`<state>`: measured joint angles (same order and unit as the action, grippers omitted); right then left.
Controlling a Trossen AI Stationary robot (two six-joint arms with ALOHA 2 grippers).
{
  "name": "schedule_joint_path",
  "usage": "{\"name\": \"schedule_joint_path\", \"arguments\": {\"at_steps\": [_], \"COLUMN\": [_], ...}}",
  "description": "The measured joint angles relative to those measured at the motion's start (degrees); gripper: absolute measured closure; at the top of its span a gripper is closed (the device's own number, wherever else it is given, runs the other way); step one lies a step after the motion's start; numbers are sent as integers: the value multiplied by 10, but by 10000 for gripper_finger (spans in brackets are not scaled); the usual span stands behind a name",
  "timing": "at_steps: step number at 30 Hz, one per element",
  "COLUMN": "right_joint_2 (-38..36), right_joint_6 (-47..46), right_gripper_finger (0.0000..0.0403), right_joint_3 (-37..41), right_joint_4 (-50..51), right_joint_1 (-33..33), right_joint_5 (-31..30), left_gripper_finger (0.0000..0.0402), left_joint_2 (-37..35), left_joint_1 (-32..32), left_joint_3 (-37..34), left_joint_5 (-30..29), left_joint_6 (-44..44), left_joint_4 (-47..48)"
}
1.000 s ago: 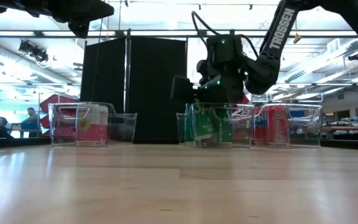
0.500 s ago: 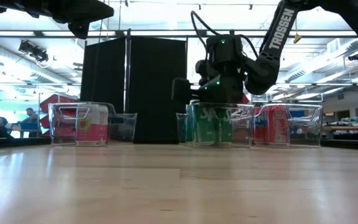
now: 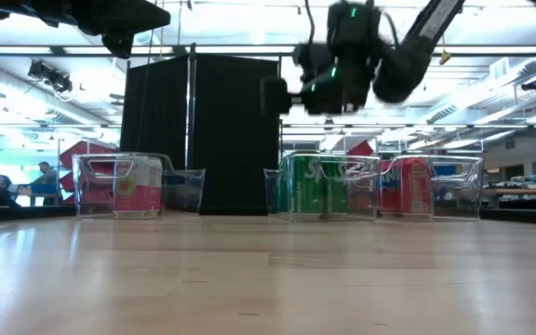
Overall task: Sort soda cans
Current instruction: Put the green soda can into the middle transparent bin
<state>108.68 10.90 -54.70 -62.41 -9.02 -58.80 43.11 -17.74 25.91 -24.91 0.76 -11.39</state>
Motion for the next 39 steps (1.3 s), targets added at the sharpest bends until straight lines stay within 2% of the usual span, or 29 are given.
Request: {"name": "schedule_joint_path", "arguments": {"at_steps": [2,5,8,10,15,17,23,30,35,39], "right_joint_2": [-40,-102,-154,-174,-178,-165,-135,-107,-104,-132], "right_joint_6": [10,-67,-185,-251,-309,-323,-371,-380,-361,-328], "right_gripper_finger": [65,99,161,217,365,392,367,382,377,352], "right_joint_3": [0,0,0,0,0,0,1,0,0,-9], "right_joint_4": [76,251,419,494,561,564,595,566,531,539], "right_joint_1": [17,42,54,54,29,16,-13,-35,-46,-40], "right_joint_5": [0,2,14,45,170,198,243,269,273,278], "left_gripper_finger": [396,396,396,396,396,396,396,396,396,396], "left_joint_2": [0,0,0,0,0,0,0,0,0,0], "left_joint_1": [0,0,0,0,0,0,0,0,0,0], "left_joint_3": [0,0,0,0,0,0,0,0,0,0], "left_joint_5": [0,0,0,0,0,0,0,0,0,0], "left_joint_6": [-8,-14,-19,-25,-27,-31,-43,-43,-59,-72], "left_joint_4": [4,15,26,28,28,29,39,46,61,65]}}
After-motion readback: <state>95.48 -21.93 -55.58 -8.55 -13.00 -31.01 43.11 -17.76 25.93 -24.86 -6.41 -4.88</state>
